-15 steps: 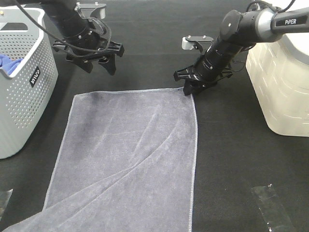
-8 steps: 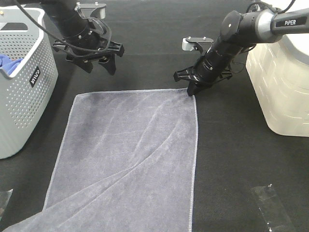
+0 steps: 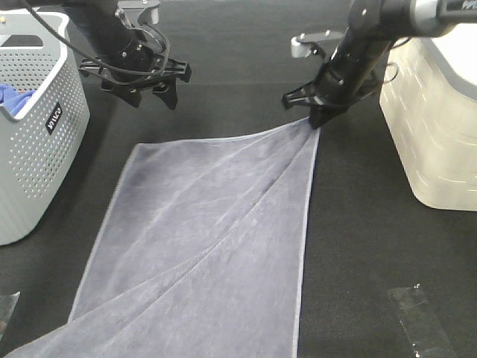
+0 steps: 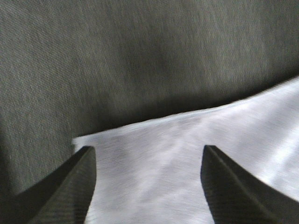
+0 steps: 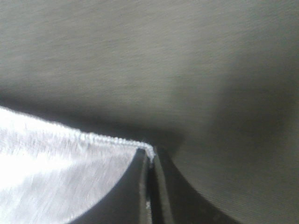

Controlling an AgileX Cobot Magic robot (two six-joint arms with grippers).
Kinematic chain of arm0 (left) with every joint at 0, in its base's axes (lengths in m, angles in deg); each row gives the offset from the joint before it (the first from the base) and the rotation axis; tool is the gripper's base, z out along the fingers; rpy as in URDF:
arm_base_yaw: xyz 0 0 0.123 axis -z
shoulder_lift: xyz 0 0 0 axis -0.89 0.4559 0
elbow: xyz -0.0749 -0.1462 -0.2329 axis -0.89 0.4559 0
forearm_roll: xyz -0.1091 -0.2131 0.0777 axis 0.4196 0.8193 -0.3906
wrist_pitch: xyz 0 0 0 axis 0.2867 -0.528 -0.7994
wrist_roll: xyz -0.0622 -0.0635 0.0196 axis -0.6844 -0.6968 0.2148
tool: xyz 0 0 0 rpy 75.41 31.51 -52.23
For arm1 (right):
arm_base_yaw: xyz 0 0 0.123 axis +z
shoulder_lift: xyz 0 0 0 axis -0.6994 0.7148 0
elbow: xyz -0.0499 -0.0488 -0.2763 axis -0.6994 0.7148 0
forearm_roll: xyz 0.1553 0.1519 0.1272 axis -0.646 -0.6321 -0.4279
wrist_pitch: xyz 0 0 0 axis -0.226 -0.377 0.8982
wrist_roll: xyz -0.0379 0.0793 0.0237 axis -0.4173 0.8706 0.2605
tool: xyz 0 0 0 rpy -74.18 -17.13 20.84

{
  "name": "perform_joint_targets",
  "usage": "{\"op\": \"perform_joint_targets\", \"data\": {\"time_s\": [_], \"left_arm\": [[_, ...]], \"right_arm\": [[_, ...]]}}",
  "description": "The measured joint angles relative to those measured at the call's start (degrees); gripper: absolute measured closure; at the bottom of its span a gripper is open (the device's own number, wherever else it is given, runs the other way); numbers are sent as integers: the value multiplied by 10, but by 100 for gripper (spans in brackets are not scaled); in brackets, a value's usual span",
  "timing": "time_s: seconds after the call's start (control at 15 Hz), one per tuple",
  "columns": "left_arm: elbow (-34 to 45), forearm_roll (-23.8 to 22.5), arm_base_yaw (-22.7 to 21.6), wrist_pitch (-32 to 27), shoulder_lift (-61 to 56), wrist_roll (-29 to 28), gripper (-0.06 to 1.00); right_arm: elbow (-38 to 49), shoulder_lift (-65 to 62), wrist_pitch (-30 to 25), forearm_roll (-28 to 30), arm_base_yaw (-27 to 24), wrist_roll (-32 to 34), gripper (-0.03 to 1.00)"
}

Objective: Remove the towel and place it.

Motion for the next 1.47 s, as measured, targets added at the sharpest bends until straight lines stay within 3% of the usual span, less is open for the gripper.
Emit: {"op": "perform_joint_targets", "data": {"time_s": [0.33,0.6,0.93,1.13,1.33,1.4,1.47], "left_arm": [[-45,-7,0,-11,70,-12,32],[-82,-56,0,-44,97,-54,32],[-87,-62,0,-48,133,-62,33],[-87,-61,0,-26,146,-64,43],[-90,-61,0,-23,154,-64,46],[-93,-61,0,-23,155,-64,50],[-94,-56,0,-19,156,-64,62]], "right_arm": [[1,-5,-10,68,0,49,97],[1,-5,-12,76,0,54,97],[1,-5,-13,76,0,54,97],[1,-5,-13,76,0,54,97],[1,-5,-13,76,0,54,97],[1,-5,-13,76,0,54,97],[1,-5,-13,76,0,54,97]]}}
